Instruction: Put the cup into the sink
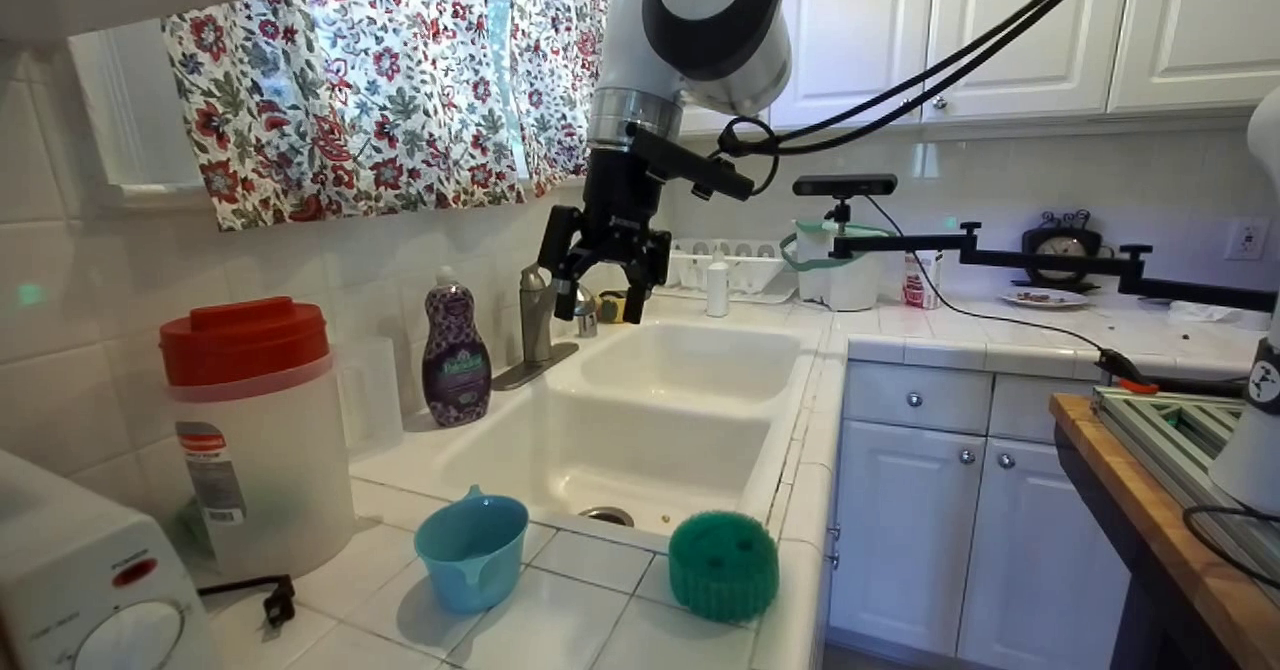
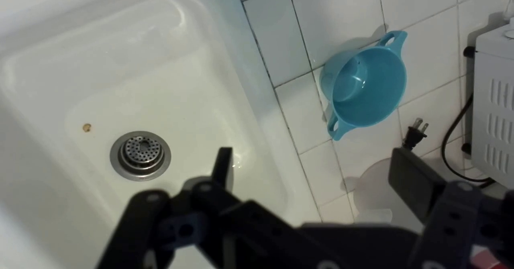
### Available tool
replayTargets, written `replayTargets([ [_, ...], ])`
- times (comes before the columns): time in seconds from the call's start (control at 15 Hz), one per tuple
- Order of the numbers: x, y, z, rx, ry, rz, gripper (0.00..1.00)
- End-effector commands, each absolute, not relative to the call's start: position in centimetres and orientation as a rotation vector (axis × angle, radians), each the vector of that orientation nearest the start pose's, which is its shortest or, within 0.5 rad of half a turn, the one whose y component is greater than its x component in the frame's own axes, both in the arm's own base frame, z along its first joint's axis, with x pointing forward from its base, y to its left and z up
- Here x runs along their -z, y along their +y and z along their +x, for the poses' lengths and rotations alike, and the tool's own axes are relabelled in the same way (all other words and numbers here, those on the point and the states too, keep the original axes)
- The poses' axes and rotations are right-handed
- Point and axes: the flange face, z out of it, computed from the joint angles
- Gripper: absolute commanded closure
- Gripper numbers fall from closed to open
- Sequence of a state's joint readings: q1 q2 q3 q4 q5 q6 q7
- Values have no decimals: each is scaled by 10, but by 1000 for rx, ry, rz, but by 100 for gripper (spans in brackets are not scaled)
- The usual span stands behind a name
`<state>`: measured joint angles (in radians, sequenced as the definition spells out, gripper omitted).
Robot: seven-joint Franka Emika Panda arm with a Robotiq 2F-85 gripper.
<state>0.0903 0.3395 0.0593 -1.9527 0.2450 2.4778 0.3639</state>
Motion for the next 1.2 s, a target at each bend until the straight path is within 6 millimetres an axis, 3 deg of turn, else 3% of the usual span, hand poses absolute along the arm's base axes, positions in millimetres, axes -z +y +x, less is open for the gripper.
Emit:
replayTargets([
  [0.0, -316, 90, 629, 134, 577, -2875, 0],
  [0.47, -263, 99, 652, -38, 530, -2908, 0],
  [0.8, -245, 134, 689, 21, 448, -2954, 0],
  [1.13, -225, 164, 711, 3, 374, -2979, 0],
])
